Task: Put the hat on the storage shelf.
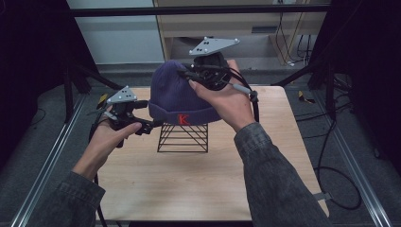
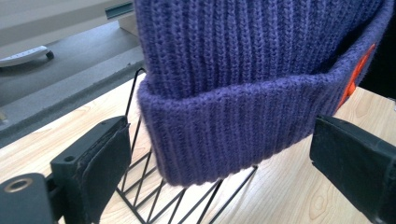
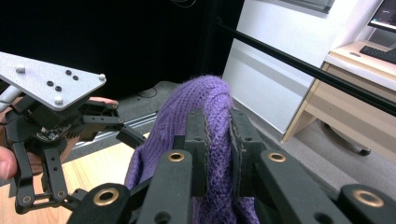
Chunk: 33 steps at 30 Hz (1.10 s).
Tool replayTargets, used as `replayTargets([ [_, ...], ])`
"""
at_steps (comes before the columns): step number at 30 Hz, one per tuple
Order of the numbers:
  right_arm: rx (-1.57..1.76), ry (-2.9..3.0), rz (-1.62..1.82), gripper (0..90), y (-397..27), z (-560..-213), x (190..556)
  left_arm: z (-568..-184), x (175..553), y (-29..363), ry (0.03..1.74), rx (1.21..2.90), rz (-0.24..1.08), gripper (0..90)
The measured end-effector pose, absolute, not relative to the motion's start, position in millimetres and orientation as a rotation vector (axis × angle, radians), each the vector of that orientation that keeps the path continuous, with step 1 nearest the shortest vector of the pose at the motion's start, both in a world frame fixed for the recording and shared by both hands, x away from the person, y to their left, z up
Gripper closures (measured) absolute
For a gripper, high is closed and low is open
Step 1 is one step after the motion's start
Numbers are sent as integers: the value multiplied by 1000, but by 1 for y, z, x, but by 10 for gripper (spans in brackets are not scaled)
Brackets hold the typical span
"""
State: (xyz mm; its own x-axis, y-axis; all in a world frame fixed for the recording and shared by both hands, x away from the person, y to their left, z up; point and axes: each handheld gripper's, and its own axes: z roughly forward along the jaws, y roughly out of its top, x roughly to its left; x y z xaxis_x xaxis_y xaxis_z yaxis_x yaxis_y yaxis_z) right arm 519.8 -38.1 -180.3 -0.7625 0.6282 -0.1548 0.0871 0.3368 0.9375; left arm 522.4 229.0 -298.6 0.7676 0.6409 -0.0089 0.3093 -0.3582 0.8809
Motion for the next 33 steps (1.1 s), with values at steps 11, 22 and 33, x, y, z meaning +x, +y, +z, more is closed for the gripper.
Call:
replayTargets([
  [11,619,2116,1445,799,-37,-182,519,-301,526,228,728,1967,409,36],
  [22,606,2121,1472,799,-32,-184,520,-308,538,225,742,1956,330,31],
  [33,623,2129,1470,798,-32,-187,529,-306,538,223,729,1960,414,635],
])
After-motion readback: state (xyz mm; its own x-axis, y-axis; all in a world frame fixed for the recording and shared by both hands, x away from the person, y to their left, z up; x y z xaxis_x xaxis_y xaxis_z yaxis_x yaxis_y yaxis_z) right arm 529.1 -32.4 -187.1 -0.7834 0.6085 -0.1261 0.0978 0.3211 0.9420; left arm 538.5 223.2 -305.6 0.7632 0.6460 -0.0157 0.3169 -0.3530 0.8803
